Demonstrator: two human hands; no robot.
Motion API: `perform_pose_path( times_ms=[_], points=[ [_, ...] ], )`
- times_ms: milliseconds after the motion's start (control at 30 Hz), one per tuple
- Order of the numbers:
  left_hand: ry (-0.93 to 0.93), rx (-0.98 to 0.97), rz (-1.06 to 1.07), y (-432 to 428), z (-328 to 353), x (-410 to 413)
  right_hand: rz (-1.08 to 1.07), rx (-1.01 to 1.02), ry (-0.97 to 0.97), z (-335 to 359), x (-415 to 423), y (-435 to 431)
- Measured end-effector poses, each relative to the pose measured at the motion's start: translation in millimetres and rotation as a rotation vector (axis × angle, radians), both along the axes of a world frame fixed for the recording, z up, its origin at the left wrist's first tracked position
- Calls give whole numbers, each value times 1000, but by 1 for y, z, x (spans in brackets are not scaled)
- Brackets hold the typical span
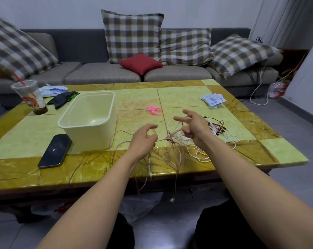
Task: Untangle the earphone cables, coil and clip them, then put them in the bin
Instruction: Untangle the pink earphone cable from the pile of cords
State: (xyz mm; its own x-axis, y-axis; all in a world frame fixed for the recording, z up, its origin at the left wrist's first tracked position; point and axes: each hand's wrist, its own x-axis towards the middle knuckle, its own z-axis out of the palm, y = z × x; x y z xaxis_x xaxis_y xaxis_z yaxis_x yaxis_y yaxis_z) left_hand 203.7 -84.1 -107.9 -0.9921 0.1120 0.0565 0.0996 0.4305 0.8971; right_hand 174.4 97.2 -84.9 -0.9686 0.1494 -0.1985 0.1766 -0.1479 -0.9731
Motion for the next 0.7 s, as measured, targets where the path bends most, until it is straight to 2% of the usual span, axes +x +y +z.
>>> perform_pose_path(
  times_ms=[100,200,333,433,500,633,700],
  points=[
    [-22,-251,28,-1,-5,-1,-96,44,14,0,-1,5],
    [16,-312,131,2,-2,1,-97,123,-15,-2,-1,4],
    [-12,-8,282,-2,0,-7,144,280,-169,0,8,7],
    [-21,211,304,-6,5,-8,347,415,-220,6,16,9],
    [-19,244,247,-4,12,-1,389,548,-153,6,16,7],
    [44,185,63,2,16,7,285,918,122,7,19,-6],
    [63,180,29,4,15,7,354,866,250,13,25,-13]
  ],
)
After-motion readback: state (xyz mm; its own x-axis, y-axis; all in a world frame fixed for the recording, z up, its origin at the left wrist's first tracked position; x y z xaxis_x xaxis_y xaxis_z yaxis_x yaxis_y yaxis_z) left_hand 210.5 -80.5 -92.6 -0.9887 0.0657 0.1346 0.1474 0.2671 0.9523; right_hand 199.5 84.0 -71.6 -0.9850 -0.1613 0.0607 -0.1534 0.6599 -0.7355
